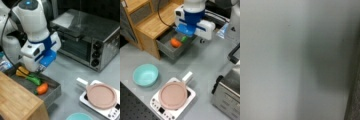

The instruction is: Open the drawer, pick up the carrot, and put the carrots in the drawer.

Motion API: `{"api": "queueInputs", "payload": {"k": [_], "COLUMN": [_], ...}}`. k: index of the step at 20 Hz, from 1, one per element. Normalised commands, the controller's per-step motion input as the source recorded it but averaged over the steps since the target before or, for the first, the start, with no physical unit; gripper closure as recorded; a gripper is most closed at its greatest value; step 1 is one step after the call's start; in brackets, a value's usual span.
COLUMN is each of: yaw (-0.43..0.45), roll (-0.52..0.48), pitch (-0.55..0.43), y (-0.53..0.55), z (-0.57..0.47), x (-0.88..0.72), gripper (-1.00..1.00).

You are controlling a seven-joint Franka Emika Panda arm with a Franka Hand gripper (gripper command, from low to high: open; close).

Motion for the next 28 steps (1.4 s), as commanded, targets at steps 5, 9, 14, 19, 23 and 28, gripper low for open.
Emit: {"api": "queueInputs", "payload": {"k": [5, 9, 14, 19, 23, 28], "yaw": [-0.183, -0.181, -0.193, -0.164, -0.161, -0.165], "roll": [0.108, 0.106, 0.082, 0.054, 0.061, 0.074], "pitch": [0.065, 0.035, -0.019, -0.065, -0.121, -0.106], "y": [0.18, 0.20, 0.23, 0.22, 0.23, 0.17], "z": [0.03, 0.00, -0.13, -0.23, -0.28, -0.20], "x": [-0.03, -0.05, -0.09, -0.10, -0.04, -0.04], "gripper": [-1.00, -1.00, -1.00, -1.00, -1.00, -1.00]}}
